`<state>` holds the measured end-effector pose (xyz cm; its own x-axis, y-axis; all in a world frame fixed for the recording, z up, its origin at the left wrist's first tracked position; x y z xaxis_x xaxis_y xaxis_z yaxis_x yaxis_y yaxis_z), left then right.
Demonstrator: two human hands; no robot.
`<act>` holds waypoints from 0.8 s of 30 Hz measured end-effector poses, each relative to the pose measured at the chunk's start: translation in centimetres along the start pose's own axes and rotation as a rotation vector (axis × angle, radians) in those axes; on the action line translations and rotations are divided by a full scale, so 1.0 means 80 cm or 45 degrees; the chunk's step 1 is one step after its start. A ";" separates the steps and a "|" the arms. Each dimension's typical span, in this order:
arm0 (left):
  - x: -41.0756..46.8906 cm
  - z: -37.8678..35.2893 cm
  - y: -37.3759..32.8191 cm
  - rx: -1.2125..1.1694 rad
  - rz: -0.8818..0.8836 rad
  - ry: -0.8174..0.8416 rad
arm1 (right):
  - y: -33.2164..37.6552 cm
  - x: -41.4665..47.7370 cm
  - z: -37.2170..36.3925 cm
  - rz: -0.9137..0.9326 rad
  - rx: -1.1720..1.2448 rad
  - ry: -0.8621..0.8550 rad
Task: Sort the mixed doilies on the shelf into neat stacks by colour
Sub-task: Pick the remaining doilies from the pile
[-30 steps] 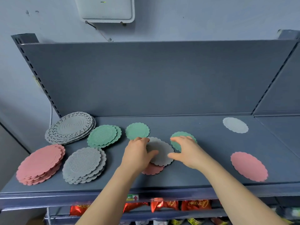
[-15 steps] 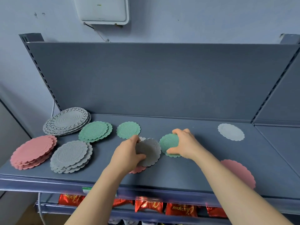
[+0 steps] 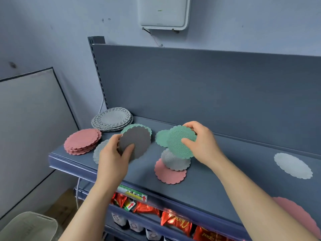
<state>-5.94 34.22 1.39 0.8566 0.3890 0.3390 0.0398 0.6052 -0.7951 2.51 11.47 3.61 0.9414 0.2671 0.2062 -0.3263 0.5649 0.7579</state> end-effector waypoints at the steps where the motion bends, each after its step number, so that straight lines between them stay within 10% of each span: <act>1: 0.004 0.014 0.010 0.007 0.033 -0.054 | 0.007 0.007 -0.011 0.018 0.014 0.006; 11: 0.072 0.068 0.103 0.281 0.330 0.209 | 0.058 0.088 -0.126 0.007 0.044 0.126; 24: 0.106 0.074 0.126 0.694 -0.058 0.512 | 0.058 0.160 -0.203 -0.199 -0.338 0.238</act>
<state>-1.31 47.74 -0.77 0.9891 0.1302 0.0692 -0.0943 0.9196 -0.3814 11.67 30.18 -0.27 0.9577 0.2858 -0.0349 -0.2137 0.7869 0.5789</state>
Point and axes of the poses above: each hand's wrist, its own x-axis towards the middle knuckle, its own z-axis out of the back of the hand, y = z × x, the point moved 2 cm from there along x, towards the middle knuckle, and after that the axes turned 5 degrees about y, right-handed, at the moved point
